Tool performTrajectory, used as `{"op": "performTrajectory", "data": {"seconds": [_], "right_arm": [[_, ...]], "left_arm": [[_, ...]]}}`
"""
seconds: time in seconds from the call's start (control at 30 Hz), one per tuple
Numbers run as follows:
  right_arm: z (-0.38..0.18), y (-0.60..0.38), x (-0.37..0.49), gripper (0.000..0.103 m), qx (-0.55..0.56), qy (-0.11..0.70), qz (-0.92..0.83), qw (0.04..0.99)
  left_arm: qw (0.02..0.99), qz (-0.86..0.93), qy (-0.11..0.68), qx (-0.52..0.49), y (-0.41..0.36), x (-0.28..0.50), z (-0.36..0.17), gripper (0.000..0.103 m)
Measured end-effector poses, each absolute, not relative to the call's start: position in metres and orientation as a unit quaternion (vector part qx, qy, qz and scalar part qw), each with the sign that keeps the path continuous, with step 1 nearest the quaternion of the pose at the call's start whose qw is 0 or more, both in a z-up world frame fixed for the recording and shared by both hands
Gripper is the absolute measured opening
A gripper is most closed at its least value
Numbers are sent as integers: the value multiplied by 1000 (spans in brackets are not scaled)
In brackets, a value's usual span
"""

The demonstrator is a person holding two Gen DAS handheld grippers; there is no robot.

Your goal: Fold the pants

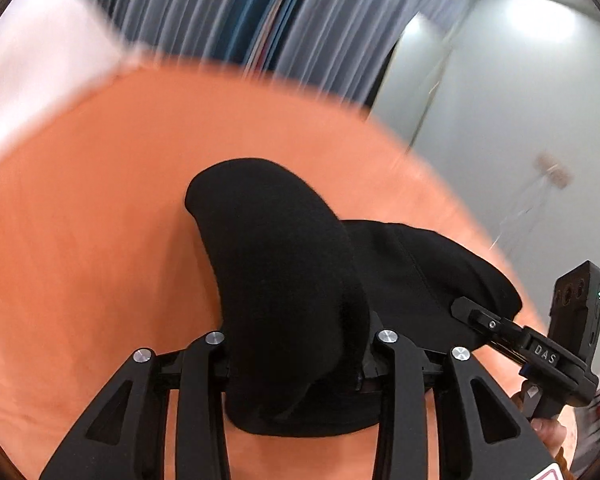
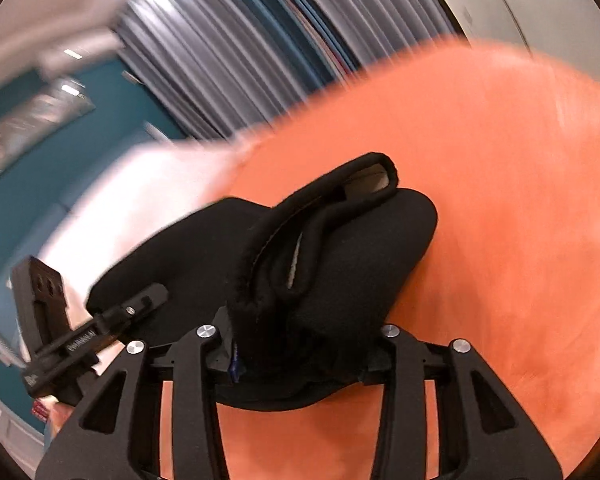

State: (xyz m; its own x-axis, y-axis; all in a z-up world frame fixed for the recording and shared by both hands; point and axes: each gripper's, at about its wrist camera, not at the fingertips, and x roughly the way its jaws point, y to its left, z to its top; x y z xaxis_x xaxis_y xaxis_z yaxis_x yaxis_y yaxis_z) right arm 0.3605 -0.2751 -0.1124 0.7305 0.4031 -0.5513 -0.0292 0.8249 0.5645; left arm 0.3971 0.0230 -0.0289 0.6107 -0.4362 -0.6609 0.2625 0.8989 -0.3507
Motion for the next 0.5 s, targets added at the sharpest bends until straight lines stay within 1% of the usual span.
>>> {"op": "performTrajectory", "data": {"seconds": [0.03, 0.07, 0.1, 0.13, 0.17, 0.23, 0.27, 0.3, 0.33, 0.37, 0.4, 0.43, 0.5], "right_arm": [[-141, -275, 366, 59, 274, 372, 117, 879], [-149, -279, 365, 60, 290, 371, 125, 873], [-143, -284, 365, 72, 306, 368, 134, 868], [-135, -290, 364, 88, 309, 371, 126, 867], [-130, -295, 360, 90, 303, 369, 103, 873], [-123, -314, 338, 89, 302, 345, 60, 887], [-122, -325, 326, 85, 318, 331, 43, 887], [-113, -340, 305, 60, 345, 299, 6, 890], [-104, -346, 297, 41, 348, 284, 1, 893], [-92, -346, 295, 34, 339, 275, 14, 899], [-75, -339, 296, 23, 319, 267, 28, 909], [-55, -325, 302, 20, 286, 260, 41, 921], [-29, -287, 326, 20, 237, 261, 81, 932]], "left_arm": [[885, -183, 413, -110, 29, 402, -58, 56], [884, -184, 410, -129, 37, 399, -70, 67], [880, -198, 400, -165, 48, 396, -70, 67], [874, -196, 399, -199, 62, 394, -63, 70], [875, -183, 398, -205, 74, 388, -58, 76], [898, -157, 373, -176, 91, 364, -37, 76], [913, -131, 355, -152, 98, 350, -24, 76], [928, -102, 334, -129, 103, 338, -10, 76], [940, -87, 309, -112, 107, 329, 7, 76], [947, -86, 292, -103, 106, 326, 25, 76], [950, -89, 282, -99, 103, 329, 42, 76], [951, -93, 278, -99, 93, 332, 56, 76], [950, -119, 271, -105, 70, 351, 81, 76]]}}
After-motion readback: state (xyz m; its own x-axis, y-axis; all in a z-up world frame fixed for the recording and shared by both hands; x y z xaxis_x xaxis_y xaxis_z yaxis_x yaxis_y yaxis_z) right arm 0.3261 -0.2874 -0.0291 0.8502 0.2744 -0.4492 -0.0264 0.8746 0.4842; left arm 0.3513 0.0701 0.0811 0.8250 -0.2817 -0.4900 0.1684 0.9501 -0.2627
